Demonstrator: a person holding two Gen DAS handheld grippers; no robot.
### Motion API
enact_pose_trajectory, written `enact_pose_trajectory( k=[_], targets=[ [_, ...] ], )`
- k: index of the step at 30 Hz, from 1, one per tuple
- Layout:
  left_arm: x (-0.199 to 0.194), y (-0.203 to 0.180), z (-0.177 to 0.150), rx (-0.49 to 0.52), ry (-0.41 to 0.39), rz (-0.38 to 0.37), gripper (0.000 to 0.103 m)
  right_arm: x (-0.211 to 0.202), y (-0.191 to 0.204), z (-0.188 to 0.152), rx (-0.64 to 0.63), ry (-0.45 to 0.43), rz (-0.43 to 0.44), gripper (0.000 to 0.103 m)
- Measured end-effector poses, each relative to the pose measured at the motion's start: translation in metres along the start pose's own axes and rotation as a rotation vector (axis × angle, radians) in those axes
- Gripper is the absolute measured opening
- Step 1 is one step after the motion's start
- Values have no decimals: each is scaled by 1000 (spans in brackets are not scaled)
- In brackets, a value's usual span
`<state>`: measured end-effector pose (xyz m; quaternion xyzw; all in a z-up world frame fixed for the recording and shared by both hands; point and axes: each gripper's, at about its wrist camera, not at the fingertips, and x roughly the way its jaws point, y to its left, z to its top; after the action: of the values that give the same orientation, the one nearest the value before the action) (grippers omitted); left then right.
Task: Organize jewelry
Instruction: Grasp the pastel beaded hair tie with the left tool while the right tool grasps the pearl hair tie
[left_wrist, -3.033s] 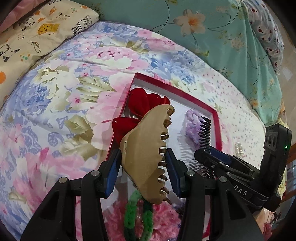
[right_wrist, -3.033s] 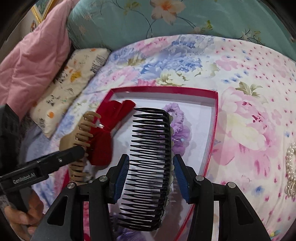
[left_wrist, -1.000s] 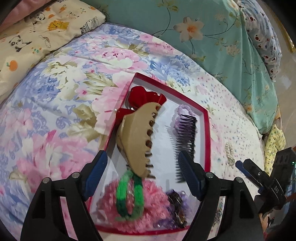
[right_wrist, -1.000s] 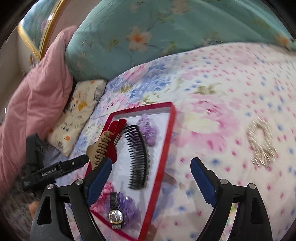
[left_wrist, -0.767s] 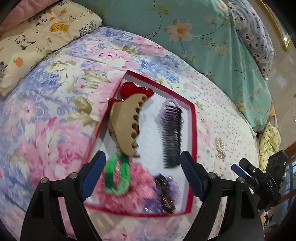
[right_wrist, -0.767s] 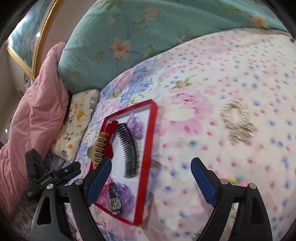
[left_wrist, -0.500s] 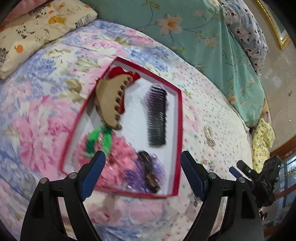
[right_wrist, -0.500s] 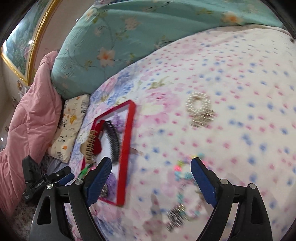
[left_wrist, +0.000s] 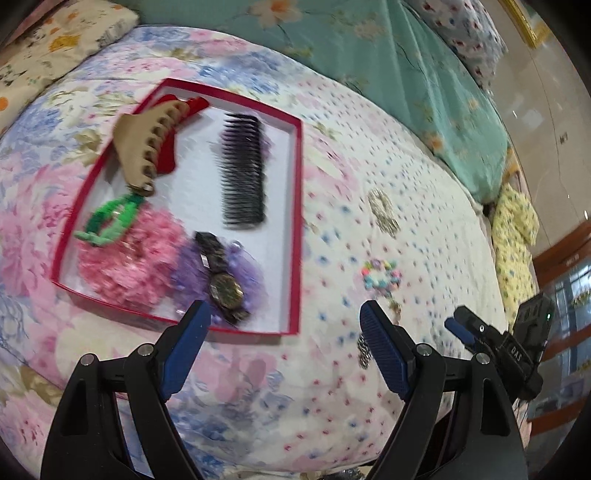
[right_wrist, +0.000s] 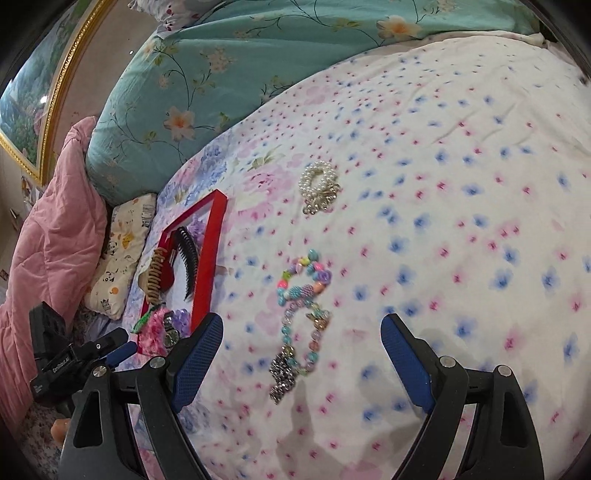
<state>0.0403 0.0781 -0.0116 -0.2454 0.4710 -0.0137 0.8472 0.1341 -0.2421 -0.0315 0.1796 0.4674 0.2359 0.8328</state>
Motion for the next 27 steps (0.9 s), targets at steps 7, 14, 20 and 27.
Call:
enact_pose_trajectory(
  k=[7,14,20,27],
  targets=[
    [14,-22,-6,48,42,5,84,0,-3,-1,-14,-16,-1,89],
    [33,-39,-8,88,78,16,84,9,0,22,-42,-30,-5,88],
    [65,-78,4,196,100,20,84,32,0,62,-75,-14,-25,76],
    [122,-114,25,298,153,46,77,79,-5,110,-121,39,-68,62]
  ],
)
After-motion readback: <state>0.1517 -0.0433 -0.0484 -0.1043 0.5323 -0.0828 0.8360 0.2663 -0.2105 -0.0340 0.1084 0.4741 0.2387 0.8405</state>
